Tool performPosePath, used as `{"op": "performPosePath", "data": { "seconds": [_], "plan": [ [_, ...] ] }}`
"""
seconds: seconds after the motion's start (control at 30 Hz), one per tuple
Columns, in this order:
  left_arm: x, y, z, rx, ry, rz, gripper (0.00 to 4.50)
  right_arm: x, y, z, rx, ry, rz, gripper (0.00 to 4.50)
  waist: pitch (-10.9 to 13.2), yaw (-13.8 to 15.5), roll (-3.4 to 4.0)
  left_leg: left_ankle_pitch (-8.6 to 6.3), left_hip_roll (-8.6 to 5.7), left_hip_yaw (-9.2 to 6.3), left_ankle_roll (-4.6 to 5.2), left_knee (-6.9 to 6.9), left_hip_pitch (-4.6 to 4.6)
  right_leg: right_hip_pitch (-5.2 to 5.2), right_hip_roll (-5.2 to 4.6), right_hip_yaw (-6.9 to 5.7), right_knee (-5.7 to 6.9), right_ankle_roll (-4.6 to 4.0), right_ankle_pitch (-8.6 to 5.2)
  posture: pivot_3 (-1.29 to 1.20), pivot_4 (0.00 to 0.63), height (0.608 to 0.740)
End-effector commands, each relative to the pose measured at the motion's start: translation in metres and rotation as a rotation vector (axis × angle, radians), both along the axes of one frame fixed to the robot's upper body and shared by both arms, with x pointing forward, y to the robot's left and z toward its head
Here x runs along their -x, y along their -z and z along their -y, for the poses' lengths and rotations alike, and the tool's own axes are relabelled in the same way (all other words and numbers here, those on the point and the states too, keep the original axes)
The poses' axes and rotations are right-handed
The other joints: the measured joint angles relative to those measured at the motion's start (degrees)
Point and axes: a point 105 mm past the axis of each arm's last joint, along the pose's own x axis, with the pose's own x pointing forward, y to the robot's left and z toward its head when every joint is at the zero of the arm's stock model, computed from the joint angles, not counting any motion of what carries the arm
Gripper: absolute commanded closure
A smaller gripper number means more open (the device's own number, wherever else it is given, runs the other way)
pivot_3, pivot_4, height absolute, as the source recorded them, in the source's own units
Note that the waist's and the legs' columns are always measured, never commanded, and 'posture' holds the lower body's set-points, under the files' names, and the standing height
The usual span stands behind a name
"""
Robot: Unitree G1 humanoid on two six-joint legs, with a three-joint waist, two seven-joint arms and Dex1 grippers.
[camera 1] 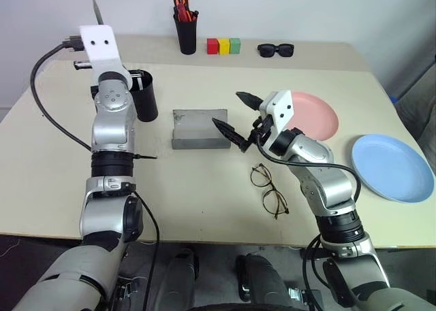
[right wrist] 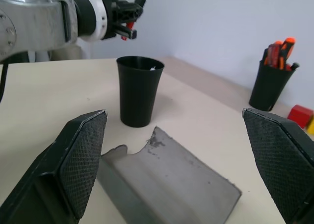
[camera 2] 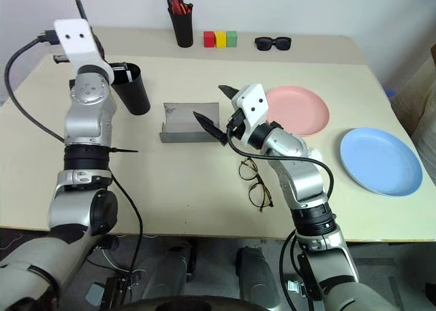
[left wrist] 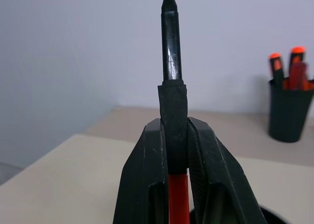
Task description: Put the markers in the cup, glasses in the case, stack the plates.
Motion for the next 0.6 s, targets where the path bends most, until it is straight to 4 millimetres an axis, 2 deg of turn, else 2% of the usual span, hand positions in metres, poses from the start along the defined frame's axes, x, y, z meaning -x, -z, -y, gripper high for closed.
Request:
{"op": "performPosePath", "data": {
  "seconds": [0.03,0.27,0.37,0.5,0.6],
  "plan": [
    [0.0,-0.016,0.012,-0.006,0.046,0.07,4.44,0.006,-0.01,0.001,-0.027,0.006,0.051,0.0,0.0,-0.1,0.0,0.0,0.0,0.0,0.0,0.01,0.01,0.01,0.0,0.0,0.0,0.0,0.0,0.0,0.15,0.74],
    [-0.005,0.004,0.018,0.008,0.055,0.025,4.44,0.008,-0.009,0.0,-0.034,0.005,0.046,0.0,0.0,-0.8,0.0,0.01,0.0,0.01,0.0,0.14,0.04,0.08,0.01,0.0,0.01,-0.02,0.01,0.0,0.15,0.74],
    [-0.005,0.008,0.014,0.027,0.028,0.016,3.11,0.008,-0.01,0.0,-0.036,0.002,0.047,0.0,0.0,-1.1,0.0,0.02,0.0,0.0,0.01,0.14,0.03,0.09,0.01,0.0,0.01,-0.01,0.02,0.0,0.15,0.74],
    [-0.004,0.01,0.013,0.029,0.014,0.021,1.07,0.009,-0.011,-0.001,-0.037,-0.007,0.049,0.0,0.0,-1.2,0.0,0.02,0.0,0.0,0.01,0.13,0.04,0.09,0.01,0.0,0.02,0.02,0.02,0.0,0.15,0.74],
    [-0.003,0.011,0.013,0.056,0.019,0.025,1.07,0.009,-0.011,-0.002,-0.035,-0.014,0.049,0.0,0.0,-1.2,0.0,0.02,0.0,0.0,0.01,0.13,0.04,0.08,0.02,0.0,0.04,0.02,0.02,0.0,0.15,0.74]
  ]
}}
